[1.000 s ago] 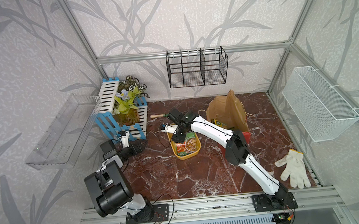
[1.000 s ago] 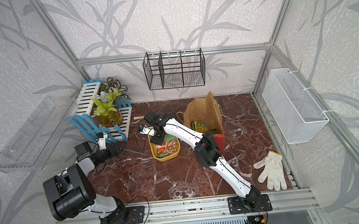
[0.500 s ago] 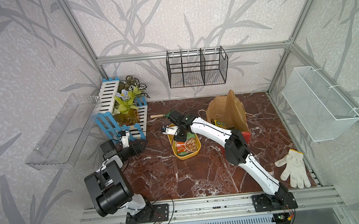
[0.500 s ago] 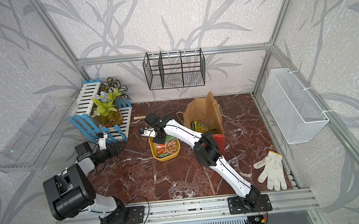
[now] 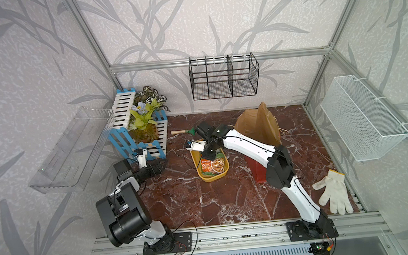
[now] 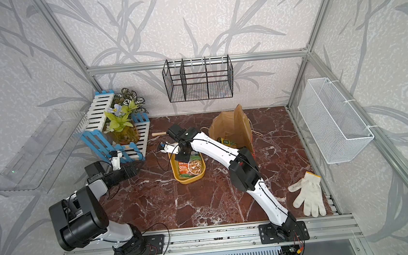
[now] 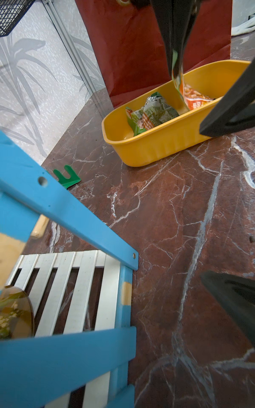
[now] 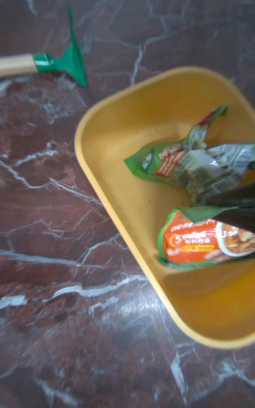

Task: Place the condiment packets inside the bag
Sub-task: Pick up the condiment packet from the storage box.

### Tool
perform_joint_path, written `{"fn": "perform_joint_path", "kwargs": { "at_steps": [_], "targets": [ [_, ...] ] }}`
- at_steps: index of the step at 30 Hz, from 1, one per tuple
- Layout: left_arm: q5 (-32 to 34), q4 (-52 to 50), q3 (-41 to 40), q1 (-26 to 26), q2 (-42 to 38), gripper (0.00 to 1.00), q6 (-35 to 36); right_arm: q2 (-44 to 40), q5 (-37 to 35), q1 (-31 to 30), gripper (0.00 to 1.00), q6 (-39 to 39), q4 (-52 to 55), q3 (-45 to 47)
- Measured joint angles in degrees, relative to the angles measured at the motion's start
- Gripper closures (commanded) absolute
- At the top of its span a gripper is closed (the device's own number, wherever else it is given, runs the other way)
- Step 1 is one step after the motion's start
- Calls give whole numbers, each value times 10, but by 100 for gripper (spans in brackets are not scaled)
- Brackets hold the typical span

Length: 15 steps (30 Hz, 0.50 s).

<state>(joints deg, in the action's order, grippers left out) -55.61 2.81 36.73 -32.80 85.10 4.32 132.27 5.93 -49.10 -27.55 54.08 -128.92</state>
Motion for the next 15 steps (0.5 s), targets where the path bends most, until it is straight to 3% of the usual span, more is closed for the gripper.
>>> {"fn": "perform_joint_path", "kwargs": {
  "at_steps": [7,15],
  "targets": [
    [4,-1,0,13,-10,0,7,-119,-60,-23,100,48,-19,18],
    [44,-12,-12,82,-54,0,48,-202,-128,-56,100,134,-36,28]
  ]
}}
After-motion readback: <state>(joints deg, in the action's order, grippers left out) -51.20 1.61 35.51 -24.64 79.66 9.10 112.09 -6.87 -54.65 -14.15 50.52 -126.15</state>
